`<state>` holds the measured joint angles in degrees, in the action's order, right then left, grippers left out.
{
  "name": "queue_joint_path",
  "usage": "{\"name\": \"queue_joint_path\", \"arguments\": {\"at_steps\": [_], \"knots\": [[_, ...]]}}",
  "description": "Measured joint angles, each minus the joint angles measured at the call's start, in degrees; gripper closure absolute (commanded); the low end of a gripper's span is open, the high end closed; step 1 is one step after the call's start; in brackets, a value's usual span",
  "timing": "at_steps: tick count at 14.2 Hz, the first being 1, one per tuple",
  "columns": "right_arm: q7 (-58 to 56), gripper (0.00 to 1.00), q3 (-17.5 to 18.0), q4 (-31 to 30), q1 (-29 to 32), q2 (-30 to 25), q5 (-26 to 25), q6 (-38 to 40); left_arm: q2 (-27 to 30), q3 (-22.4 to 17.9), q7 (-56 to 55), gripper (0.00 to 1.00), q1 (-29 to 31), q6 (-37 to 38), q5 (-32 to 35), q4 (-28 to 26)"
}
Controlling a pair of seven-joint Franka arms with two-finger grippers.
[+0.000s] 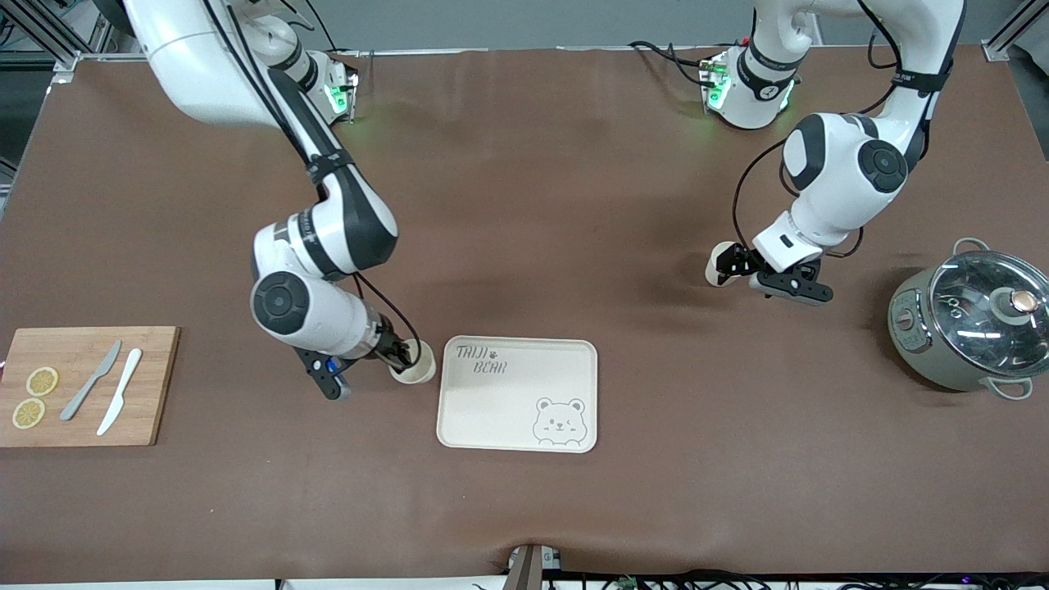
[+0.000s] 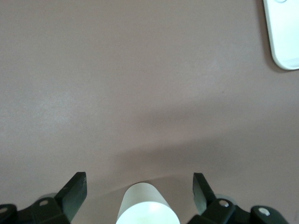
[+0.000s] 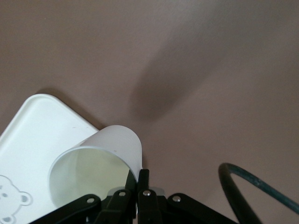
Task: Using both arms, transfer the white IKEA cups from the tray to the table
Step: 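Lift the cup with the right gripper while the left gripper releases its cup, then carry the cup toward the cutting board while the left gripper withdraws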
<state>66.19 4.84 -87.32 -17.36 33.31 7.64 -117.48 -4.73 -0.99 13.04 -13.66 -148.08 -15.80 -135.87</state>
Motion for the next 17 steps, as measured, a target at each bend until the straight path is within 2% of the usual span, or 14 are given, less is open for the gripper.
{"name": "queue_joint_path", "arguments": {"at_steps": [6,12,14,17], "knots": [[-15.0,1.00,0.0,-9.7,5.1,-6.1,0.0,-0.4,0.0,0.0,-1.7,0.00,-0.1,4.3,0.0,4.7],[-31.2,1.00,-0.1,-18.1,10.6,-10.7,-0.1,-1.8,0.2,0.4,-15.8,0.00,-1.0,23.0,9.8,21.4],[-37.2,1.00,-0.3,-19.9,12.6,-12.3,-0.2,-1.8,0.0,0.5,-17.9,0.00,-1.8,26.7,10.2,25.0],[-46.4,1.00,-3.2,-23.0,14.6,-13.9,-0.3,-2.2,-0.4,0.6,-18.7,0.00,-1.7,30.8,11.9,29.1]]}}
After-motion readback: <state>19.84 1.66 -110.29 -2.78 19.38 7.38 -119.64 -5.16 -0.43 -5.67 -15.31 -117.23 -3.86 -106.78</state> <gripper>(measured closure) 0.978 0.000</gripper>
